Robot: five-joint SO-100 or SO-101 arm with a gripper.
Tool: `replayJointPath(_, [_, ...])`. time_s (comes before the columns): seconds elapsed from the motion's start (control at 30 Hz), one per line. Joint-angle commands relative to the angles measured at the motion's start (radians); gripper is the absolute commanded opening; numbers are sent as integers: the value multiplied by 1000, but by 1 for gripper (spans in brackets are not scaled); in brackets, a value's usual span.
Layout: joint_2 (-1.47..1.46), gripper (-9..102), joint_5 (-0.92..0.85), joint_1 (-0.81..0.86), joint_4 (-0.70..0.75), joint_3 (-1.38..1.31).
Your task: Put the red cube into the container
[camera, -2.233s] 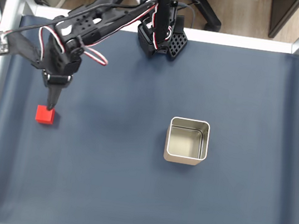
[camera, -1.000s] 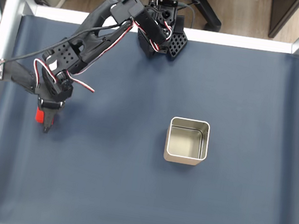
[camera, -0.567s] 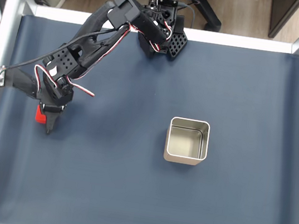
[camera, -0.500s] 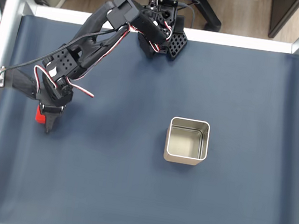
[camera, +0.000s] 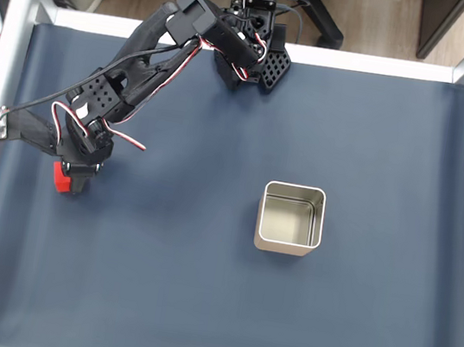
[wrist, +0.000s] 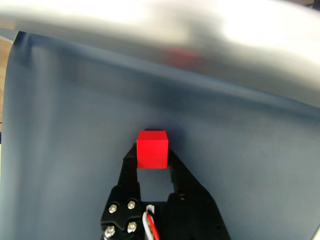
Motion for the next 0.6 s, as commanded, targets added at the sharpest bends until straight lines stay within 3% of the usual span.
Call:
replayJointPath(0.0, [37, 0, -17, 3, -8, -41])
replayJointPath(0.23, [155, 0, -71, -18, 49, -41])
replayJointPath(0.57, [500, 0, -252, -224, 334, -15])
